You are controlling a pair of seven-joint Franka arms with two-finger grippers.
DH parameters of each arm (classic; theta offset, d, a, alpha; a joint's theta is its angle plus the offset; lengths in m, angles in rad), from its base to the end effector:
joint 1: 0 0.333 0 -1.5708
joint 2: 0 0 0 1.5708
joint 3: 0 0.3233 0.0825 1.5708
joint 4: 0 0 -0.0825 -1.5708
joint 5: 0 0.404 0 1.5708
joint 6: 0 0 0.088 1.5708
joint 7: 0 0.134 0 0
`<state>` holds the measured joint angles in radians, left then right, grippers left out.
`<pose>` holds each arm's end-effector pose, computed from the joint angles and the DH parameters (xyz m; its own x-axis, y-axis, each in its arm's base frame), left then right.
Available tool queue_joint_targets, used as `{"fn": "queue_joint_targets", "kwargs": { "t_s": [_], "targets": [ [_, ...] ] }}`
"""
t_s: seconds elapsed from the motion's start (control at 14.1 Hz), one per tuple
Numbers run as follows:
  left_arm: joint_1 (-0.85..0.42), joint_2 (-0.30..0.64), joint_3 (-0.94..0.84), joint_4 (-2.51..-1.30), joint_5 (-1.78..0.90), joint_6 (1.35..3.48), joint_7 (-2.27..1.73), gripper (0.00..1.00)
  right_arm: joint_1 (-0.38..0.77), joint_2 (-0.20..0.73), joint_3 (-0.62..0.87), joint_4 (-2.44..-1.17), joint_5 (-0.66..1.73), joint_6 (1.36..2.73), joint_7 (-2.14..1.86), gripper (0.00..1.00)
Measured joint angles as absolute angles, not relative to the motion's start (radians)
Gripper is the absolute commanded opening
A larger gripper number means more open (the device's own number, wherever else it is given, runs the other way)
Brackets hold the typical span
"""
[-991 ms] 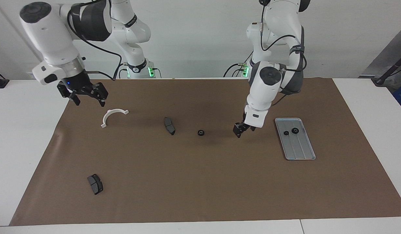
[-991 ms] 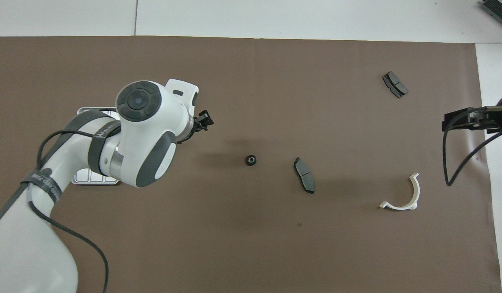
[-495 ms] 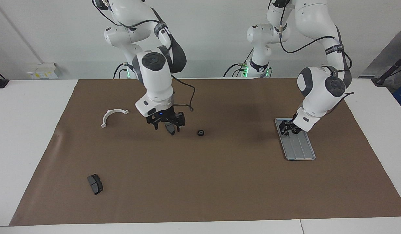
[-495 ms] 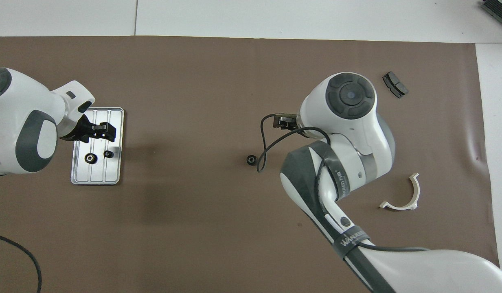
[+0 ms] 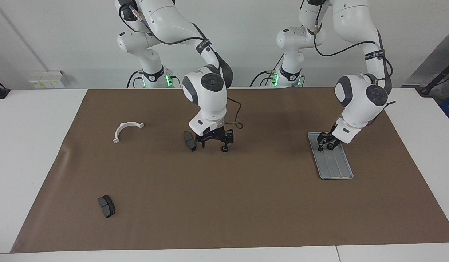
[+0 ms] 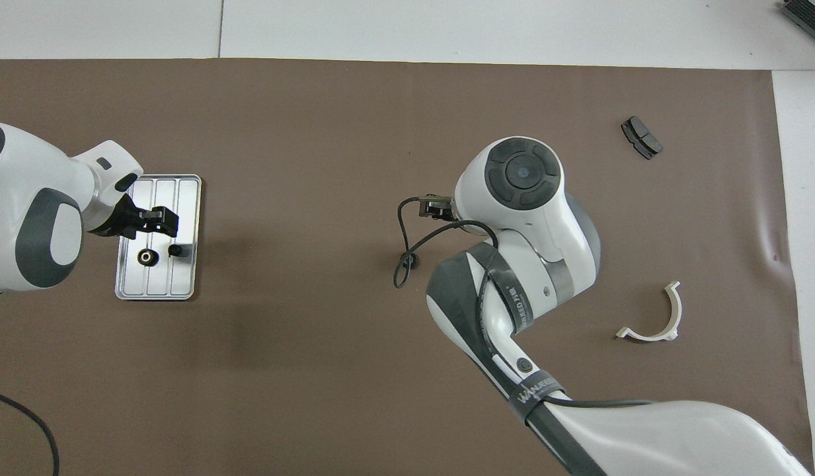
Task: Place bearing gear from tray to pile
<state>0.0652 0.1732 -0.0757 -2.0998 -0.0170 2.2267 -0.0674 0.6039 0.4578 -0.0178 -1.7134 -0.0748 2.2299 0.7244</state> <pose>0.5804 -0.0067 0.3017 0.9966 0.0677 -0.0476 0.0689 -0.9974 0.0228 0.5787 0.3807 0.2980 0.9919 -0.0910 0.0887 -0.0926 -0.9956 0.0143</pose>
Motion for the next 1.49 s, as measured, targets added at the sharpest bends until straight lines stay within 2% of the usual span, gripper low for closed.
{"fn": "queue_joint_targets", "kwargs": {
  "t_s": [0.14,0.5,0.85,1.2,1.49],
  "targets": [
    [0.065,0.163,-0.076,-2.131,-0.017,2.246,-0.138,0.68,0.621,0.494,-0.019,-1.713,-0.086,2.261,0.740,1.00],
    [0.065,0.149,-0.076,-2.173,-0.017,2.312,-0.390,0.64,0.655,0.507,-0.019,-1.731,-0.086,2.261,0.744,0.99],
    [0.065,0.146,-0.078,-2.211,-0.017,2.389,-0.561,0.60,0.660,0.507,-0.022,-1.749,-0.087,2.261,0.744,0.69],
    [0.057,0.146,-0.085,-2.235,-0.017,2.432,-0.638,0.57,0.660,0.506,-0.022,-1.751,-0.087,2.291,0.744,0.68],
    [0.057,0.148,-0.087,-2.241,-0.017,2.440,-0.643,0.47,0.660,0.506,-0.023,-1.754,-0.087,2.323,0.744,0.68]
  ]
}}
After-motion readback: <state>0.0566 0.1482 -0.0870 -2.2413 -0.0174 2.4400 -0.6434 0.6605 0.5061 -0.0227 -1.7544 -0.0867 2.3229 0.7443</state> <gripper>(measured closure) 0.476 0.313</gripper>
